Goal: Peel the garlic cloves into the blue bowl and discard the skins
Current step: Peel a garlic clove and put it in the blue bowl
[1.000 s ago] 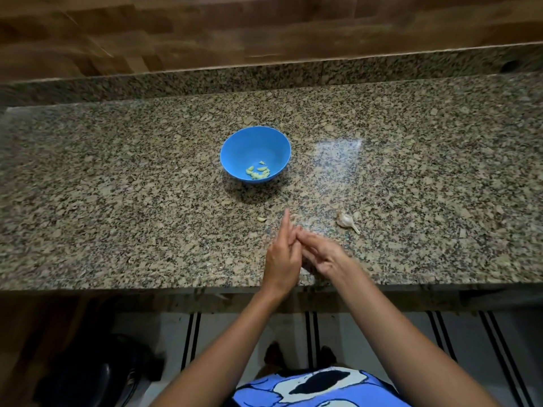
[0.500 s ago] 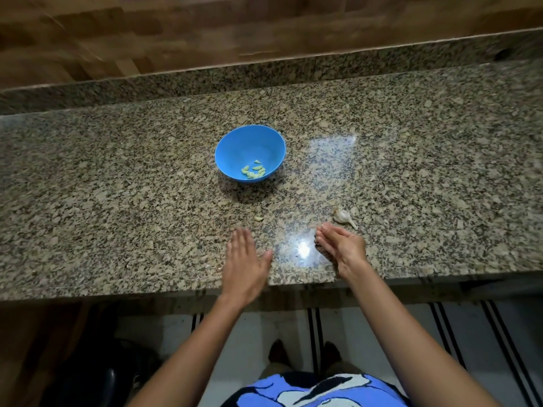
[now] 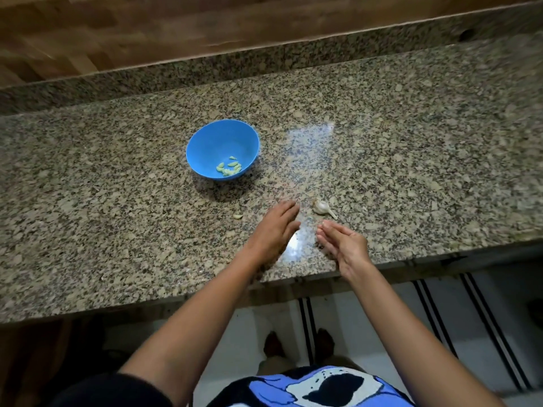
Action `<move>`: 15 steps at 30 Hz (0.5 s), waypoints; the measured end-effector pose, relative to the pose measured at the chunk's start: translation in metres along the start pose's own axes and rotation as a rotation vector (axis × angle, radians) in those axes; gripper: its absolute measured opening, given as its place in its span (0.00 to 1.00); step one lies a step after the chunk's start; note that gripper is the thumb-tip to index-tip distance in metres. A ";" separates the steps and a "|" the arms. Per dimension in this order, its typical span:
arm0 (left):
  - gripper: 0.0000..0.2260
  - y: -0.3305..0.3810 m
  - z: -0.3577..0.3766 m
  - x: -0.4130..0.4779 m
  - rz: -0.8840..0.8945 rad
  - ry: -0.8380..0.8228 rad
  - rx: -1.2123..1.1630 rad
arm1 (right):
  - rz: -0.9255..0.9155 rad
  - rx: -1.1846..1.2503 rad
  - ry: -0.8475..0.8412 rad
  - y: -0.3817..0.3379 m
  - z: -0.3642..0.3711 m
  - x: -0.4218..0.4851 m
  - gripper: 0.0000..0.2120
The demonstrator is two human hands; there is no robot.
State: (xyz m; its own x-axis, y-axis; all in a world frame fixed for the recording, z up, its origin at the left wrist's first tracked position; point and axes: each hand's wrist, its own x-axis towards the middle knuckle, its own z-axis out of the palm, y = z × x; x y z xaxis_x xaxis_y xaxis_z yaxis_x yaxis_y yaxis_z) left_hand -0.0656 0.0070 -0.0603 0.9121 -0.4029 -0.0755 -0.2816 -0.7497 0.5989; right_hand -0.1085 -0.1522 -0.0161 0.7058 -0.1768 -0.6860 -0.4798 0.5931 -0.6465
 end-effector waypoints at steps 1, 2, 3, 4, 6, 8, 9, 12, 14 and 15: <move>0.20 -0.004 -0.003 -0.009 0.005 0.033 -0.072 | 0.007 0.002 -0.001 0.000 0.001 0.000 0.06; 0.18 -0.006 -0.007 -0.014 -0.020 0.103 -0.140 | 0.014 0.007 -0.002 -0.001 0.001 0.000 0.06; 0.16 -0.008 -0.010 -0.016 -0.064 0.186 -0.191 | 0.020 0.014 -0.003 -0.002 0.001 -0.001 0.06; 0.16 -0.008 -0.014 -0.013 -0.113 0.249 -0.210 | 0.024 0.017 -0.002 -0.002 0.001 -0.001 0.07; 0.19 -0.011 -0.017 0.001 -0.192 0.242 -0.161 | 0.025 0.006 -0.001 -0.002 0.001 -0.002 0.08; 0.22 -0.011 -0.014 0.019 -0.227 0.129 -0.060 | 0.021 -0.003 0.002 -0.002 -0.001 -0.003 0.09; 0.23 -0.011 -0.012 0.027 -0.224 0.085 -0.008 | 0.019 -0.004 0.007 -0.002 -0.002 -0.002 0.10; 0.21 -0.007 -0.007 0.021 -0.090 -0.002 0.066 | 0.015 -0.015 0.015 -0.003 -0.006 -0.001 0.09; 0.21 -0.007 -0.006 -0.001 0.019 -0.059 0.058 | 0.017 -0.011 0.013 -0.003 -0.006 -0.002 0.08; 0.21 -0.010 -0.007 -0.012 0.058 -0.084 0.066 | 0.015 -0.006 0.013 -0.002 -0.006 -0.002 0.08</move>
State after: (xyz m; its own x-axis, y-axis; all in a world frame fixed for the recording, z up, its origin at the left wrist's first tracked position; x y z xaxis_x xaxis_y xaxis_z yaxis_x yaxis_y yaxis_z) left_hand -0.0720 0.0231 -0.0593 0.8663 -0.4872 -0.1106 -0.3546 -0.7555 0.5509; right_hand -0.1115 -0.1577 -0.0152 0.6915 -0.1780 -0.7001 -0.4934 0.5915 -0.6377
